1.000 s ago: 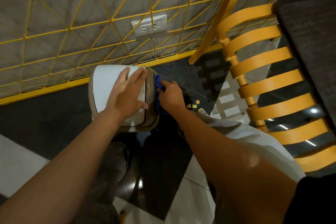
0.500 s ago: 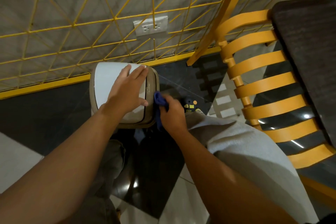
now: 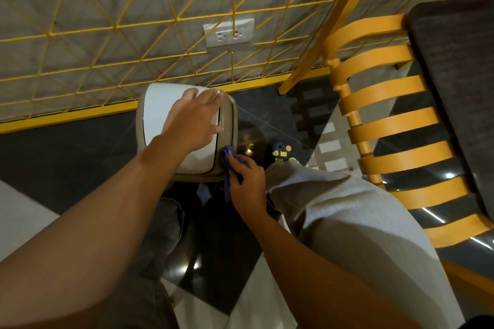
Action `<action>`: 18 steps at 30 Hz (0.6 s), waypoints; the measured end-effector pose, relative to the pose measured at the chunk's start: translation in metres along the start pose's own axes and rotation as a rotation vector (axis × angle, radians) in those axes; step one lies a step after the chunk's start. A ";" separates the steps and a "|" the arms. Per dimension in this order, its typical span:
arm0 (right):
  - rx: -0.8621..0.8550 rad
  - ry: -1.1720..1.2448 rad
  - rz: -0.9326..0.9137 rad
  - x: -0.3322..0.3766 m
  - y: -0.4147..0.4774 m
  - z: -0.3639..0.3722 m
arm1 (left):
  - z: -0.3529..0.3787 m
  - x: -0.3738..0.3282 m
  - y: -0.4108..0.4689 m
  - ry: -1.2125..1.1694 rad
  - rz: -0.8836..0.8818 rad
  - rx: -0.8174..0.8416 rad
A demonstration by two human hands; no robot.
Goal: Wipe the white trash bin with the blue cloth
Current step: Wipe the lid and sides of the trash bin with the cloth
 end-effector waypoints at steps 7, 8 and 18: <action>0.028 -0.245 -0.216 0.006 -0.017 0.006 | 0.002 0.000 -0.001 -0.022 -0.020 -0.001; 0.022 -0.281 -0.257 0.008 -0.020 0.006 | 0.002 0.000 -0.002 -0.030 -0.029 -0.003; -0.011 0.299 0.401 -0.024 -0.011 -0.011 | -0.005 0.019 -0.007 -0.111 -0.097 -0.063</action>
Point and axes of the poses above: each hand's wrist, its own y-axis towards the middle knuckle, its own z-axis out of the palm, x = y × z, the point moved 10 cm from there along y, towards the middle knuckle, and after that the axes turned 14 degrees about -x, right-handed, at the moved point
